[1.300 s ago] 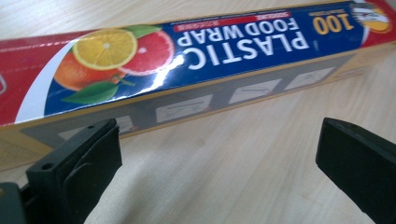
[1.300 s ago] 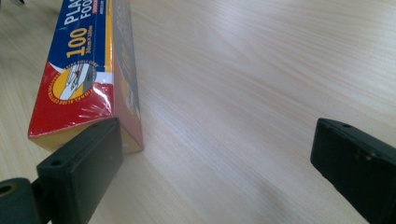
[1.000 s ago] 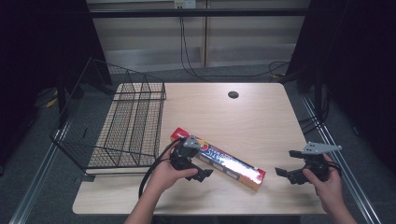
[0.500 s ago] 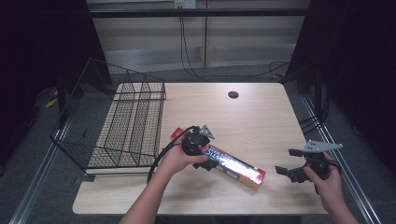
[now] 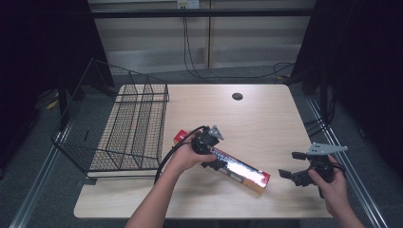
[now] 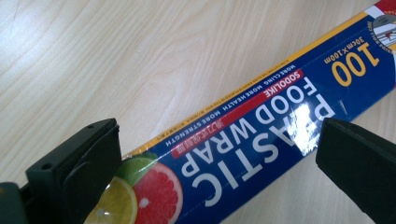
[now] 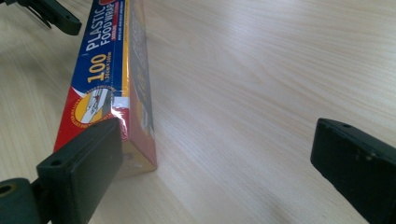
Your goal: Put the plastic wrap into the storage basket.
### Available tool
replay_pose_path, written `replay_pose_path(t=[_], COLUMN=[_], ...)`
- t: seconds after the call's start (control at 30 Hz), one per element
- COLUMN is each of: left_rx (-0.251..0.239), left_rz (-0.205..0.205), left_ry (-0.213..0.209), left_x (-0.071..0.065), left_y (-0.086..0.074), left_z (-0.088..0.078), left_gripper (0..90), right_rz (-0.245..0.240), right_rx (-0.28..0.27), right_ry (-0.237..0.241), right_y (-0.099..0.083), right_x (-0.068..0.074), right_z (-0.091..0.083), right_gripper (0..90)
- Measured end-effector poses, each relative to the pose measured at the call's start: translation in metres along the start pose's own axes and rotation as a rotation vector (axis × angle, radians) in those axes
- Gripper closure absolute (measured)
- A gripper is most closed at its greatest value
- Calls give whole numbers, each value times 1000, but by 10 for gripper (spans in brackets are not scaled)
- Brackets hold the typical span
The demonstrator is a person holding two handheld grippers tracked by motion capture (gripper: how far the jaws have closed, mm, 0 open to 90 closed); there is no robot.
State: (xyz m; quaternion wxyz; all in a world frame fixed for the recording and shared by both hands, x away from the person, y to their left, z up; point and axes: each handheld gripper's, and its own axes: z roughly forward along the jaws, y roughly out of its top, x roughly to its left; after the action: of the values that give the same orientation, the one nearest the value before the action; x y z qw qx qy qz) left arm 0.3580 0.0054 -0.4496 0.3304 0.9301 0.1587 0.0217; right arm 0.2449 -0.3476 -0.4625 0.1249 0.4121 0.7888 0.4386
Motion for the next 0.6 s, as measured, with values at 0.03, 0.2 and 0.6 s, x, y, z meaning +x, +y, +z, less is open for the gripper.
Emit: replay_pose_path(t=[0.03, 0.2, 0.6], left_rx=[4, -7, -6], left_rz=[4, -19, 12], left_ry=[0, -30, -67], left_x=[0, 3, 7], left_y=[1, 1, -1], left_z=[1, 8, 8], left_gripper=[0, 0, 2], right_rz=[0, 15, 21], right_rx=[-2, -22, -13], right_ry=[3, 2, 11], right_y=[0, 2, 0], right_x=[0, 1, -2], right_z=[-1, -4, -1], right_gripper=[23, 23, 23])
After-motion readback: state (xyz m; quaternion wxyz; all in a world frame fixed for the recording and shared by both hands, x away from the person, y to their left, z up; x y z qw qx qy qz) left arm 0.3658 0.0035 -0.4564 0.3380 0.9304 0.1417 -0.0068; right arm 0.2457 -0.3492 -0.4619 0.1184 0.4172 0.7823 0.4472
